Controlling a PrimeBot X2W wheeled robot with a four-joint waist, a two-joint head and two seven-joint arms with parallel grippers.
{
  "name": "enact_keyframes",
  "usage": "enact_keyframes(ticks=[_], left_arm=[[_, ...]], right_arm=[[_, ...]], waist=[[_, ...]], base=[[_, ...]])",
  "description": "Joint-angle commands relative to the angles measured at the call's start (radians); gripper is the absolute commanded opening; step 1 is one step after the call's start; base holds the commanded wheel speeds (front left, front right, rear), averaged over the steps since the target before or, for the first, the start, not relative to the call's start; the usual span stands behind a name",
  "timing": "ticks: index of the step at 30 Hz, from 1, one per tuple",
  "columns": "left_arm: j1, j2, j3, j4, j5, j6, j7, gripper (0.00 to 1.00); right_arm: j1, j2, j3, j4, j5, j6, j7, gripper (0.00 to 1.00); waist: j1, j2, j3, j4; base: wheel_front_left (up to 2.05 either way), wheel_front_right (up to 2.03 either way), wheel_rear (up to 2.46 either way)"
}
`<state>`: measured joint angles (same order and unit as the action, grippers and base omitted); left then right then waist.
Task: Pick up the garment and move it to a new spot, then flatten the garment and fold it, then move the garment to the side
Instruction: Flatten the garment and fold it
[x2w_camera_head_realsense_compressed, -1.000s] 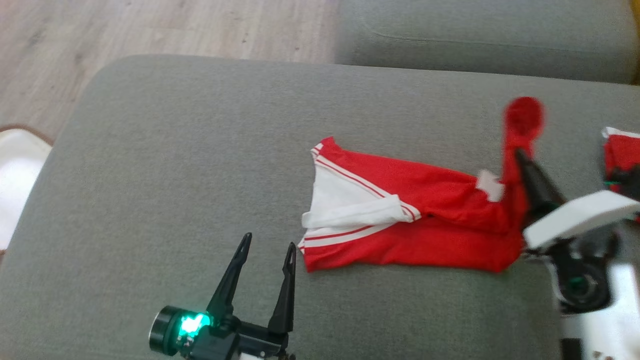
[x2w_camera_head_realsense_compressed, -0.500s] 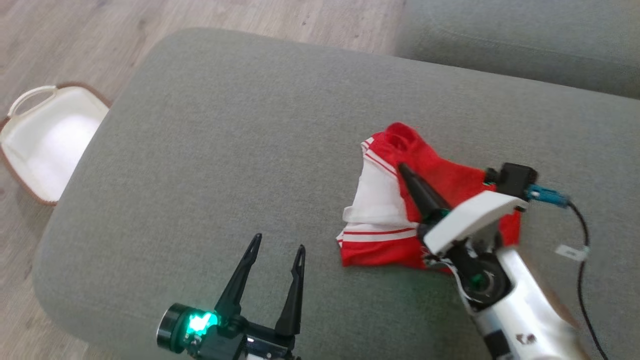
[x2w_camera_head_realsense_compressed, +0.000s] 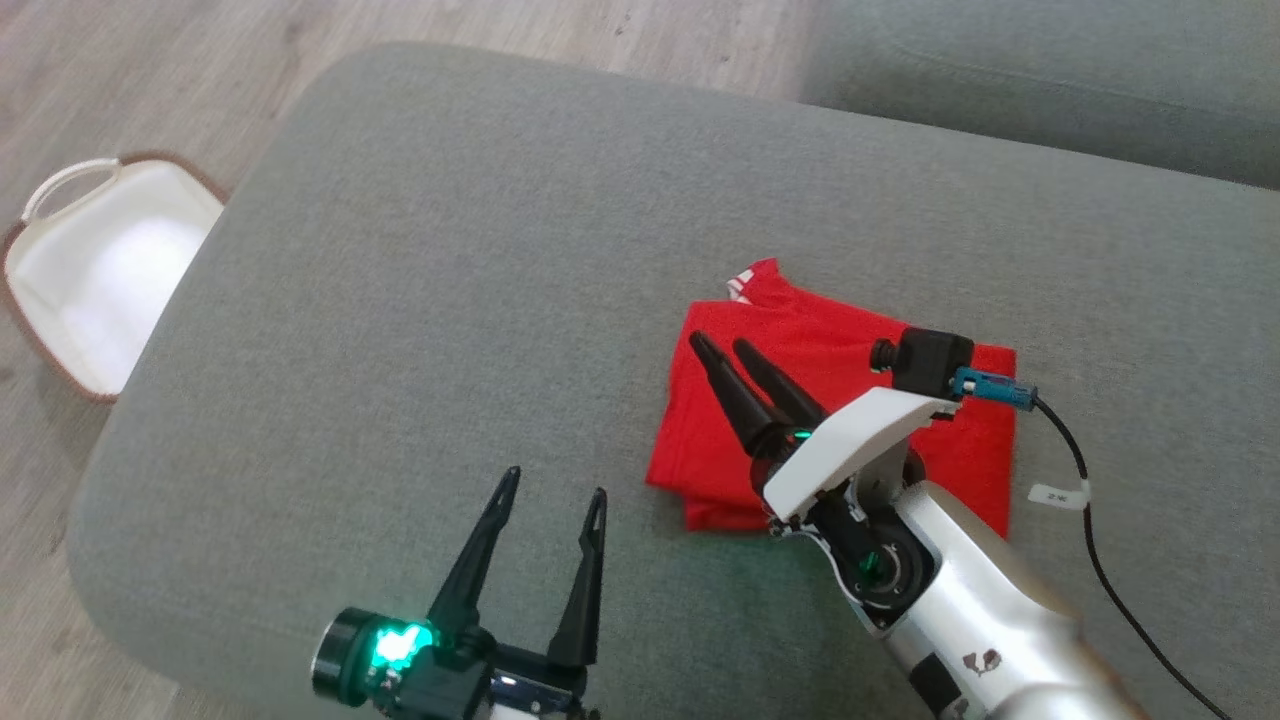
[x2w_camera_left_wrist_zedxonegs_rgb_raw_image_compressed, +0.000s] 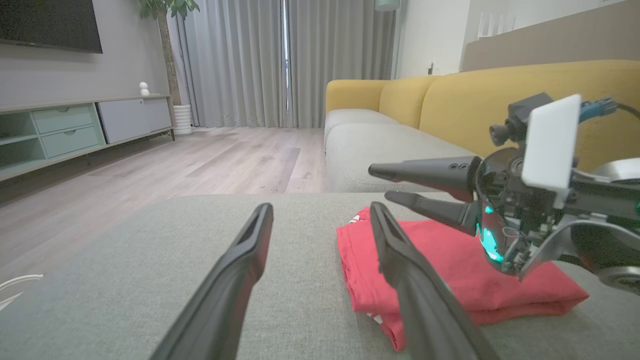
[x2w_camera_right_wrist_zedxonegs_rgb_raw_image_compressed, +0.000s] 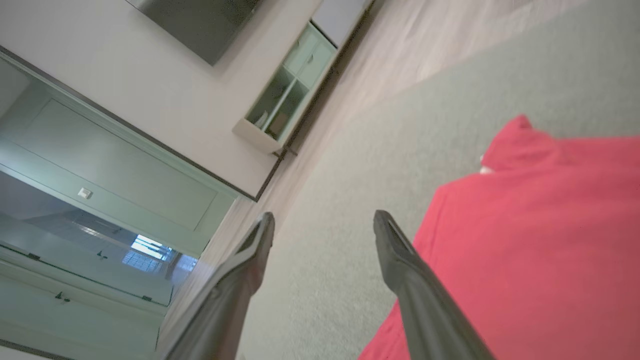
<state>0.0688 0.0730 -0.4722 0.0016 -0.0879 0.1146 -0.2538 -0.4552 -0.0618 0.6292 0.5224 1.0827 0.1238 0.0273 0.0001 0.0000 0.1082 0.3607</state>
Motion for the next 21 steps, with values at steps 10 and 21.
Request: enact_keyframes(ticks=[10,21], left_arm=[[0.02,-0.017,0.121,-0.051,-0.041,0.03,-0.008,1.0],[0.069,-0.02,0.175,-0.072,-0.06,0.022,-0.008,1.0]], right_arm=[[0.101,-0.082,-0.093,-0.145,-0.298,0.007,-0.265,1.0],[0.42,-0.086,-0.452,-0.353,-0.754,0.007,-0.289,1.0]], waist=[[-0.0001,0.0,-0.112,-0.146],[-0.0001,0.0,-0.193,-0.249]], base=[[0.0,0.0,0.0],[0.0,0.0,0.0]])
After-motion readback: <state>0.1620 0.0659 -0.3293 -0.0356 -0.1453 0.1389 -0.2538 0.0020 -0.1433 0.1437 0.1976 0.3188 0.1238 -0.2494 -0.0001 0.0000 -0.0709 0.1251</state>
